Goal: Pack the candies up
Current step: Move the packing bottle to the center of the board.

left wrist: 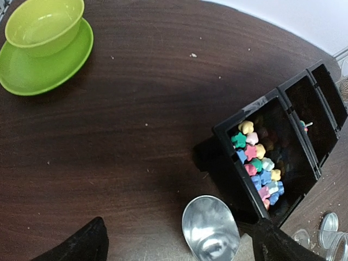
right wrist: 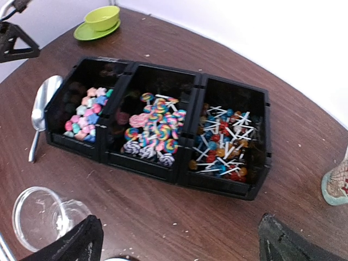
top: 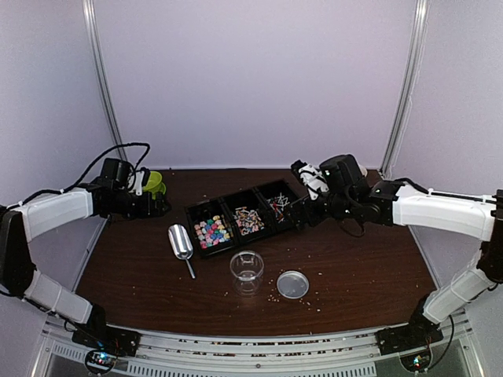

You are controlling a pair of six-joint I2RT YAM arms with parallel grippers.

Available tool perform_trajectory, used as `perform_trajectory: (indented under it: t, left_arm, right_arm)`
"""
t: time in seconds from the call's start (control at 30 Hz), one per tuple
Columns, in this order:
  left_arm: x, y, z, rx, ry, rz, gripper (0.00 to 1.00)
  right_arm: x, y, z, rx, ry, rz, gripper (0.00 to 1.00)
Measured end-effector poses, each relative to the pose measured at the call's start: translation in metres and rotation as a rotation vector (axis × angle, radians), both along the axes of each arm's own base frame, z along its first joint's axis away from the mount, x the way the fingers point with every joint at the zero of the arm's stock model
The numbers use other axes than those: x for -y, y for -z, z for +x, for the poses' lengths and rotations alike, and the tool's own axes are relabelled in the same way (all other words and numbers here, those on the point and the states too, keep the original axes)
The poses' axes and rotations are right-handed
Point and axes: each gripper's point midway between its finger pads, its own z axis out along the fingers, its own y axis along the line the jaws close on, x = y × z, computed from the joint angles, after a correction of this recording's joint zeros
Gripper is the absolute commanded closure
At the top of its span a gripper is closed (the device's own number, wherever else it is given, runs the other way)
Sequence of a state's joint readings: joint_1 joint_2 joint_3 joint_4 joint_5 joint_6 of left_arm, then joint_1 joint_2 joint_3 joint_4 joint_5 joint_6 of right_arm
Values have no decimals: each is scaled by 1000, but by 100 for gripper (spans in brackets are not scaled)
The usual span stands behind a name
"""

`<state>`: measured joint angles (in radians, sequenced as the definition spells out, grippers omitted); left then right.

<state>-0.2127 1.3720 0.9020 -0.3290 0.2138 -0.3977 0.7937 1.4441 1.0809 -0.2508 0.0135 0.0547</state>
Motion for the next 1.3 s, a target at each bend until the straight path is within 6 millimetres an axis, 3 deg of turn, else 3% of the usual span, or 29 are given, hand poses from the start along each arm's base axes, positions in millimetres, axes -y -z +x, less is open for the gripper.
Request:
perform_trajectory:
  t: [0.1,0.27,0.43,0.67,1.0,1.3]
  left_arm:
    - [1,16,-4,-34,-13,-2,7]
    - [-1,25,-7,-38,-46,-4,7]
    - [-4,18,-11,-15,-67,-9,5]
    - [-7,-13,-15,71,-76,-16,2]
    - [-9,-4,-21,46,-77,-6,2]
    - [-8,-4,-21,46,-76,-7,2]
  right_arm:
    - [-26,-5,-15,-10,-80,-9,7]
    - [-74,-8,-26,-43,-179,-71,17]
    - [-100,18,-40,-131,-258,-156,24]
    - [-106,61,-55,-256,-306,-268,33]
    - [-107,84,-62,-326,-320,-345,42]
    - [-109,99,-69,-366,-340,-381,66]
